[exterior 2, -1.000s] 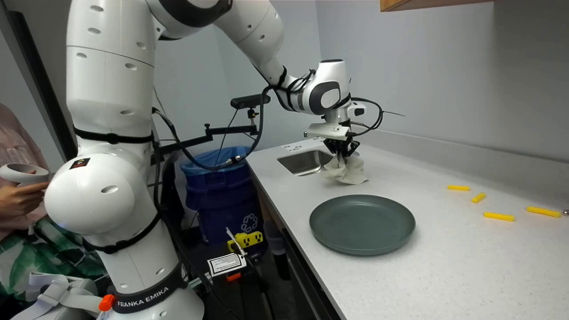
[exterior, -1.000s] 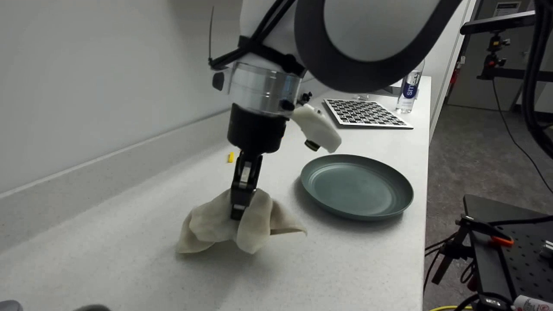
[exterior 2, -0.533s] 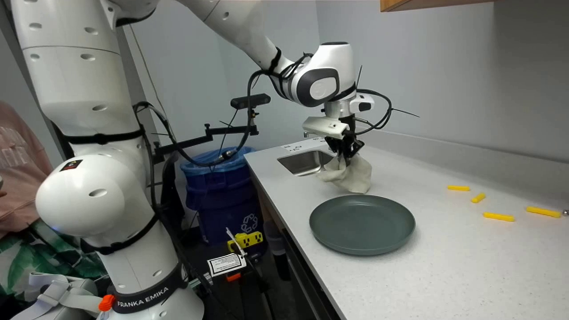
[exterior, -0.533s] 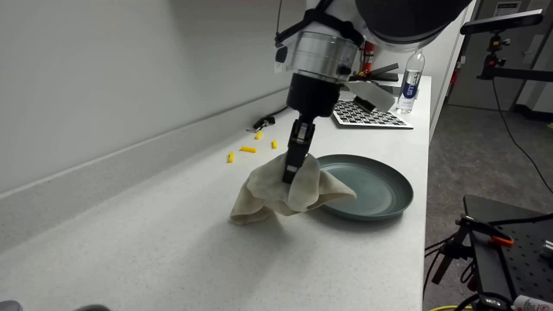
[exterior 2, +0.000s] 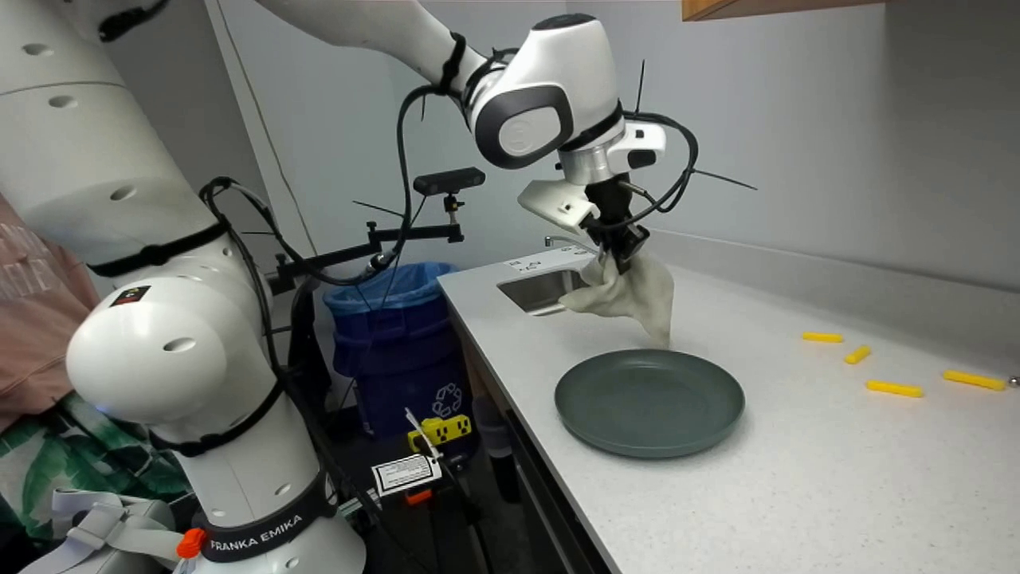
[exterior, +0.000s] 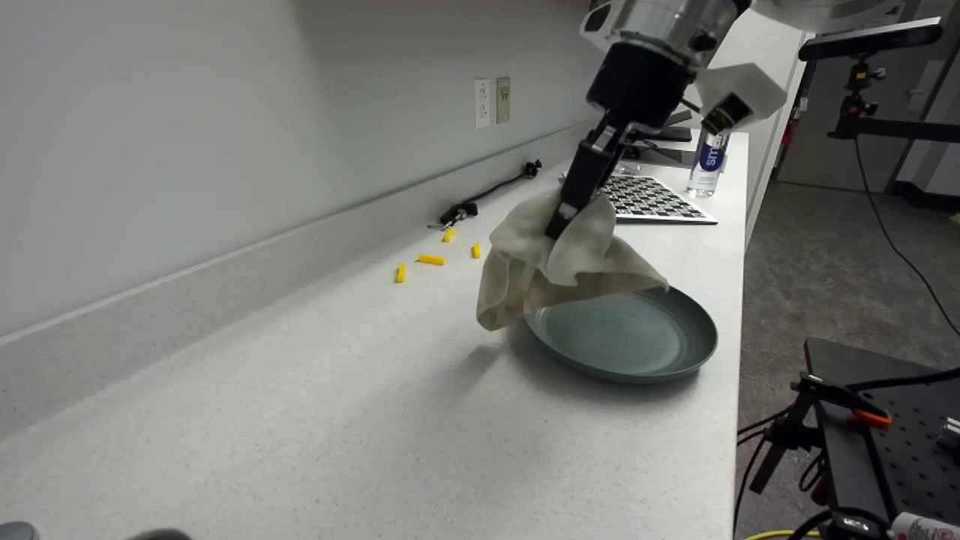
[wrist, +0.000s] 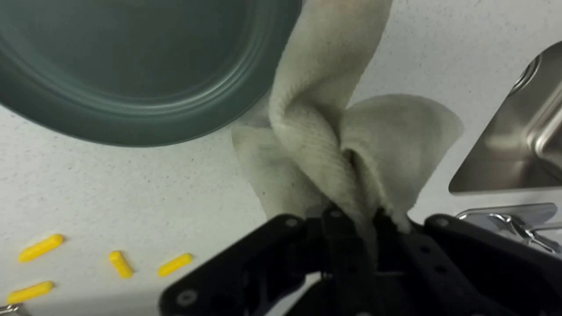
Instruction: Take the cloth and wipe the plate
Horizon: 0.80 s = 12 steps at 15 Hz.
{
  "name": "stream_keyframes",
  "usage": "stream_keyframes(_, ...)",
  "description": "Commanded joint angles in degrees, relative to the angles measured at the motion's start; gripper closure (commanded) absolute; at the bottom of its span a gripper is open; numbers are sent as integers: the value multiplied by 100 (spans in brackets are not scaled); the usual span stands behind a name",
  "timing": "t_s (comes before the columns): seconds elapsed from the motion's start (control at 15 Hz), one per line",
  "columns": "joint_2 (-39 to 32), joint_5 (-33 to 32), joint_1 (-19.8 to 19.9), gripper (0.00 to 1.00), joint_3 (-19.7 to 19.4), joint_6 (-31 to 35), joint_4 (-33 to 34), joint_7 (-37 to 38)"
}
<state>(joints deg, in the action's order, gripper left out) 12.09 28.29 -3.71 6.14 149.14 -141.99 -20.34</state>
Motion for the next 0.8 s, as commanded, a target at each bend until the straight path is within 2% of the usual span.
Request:
stream_keyframes(0.0,884,-136,-208,98,-295,358,-598,234)
stream_keyframes(0.33,1451,-1732,191,98,-237,-447,-817,1228)
stream_keyframes(0.6,1720,-2948,449,98,-116,-1370,-727,1865)
stream_keyframes(0.73,1791,-3127,355,98,-206,-1719,-679,1797)
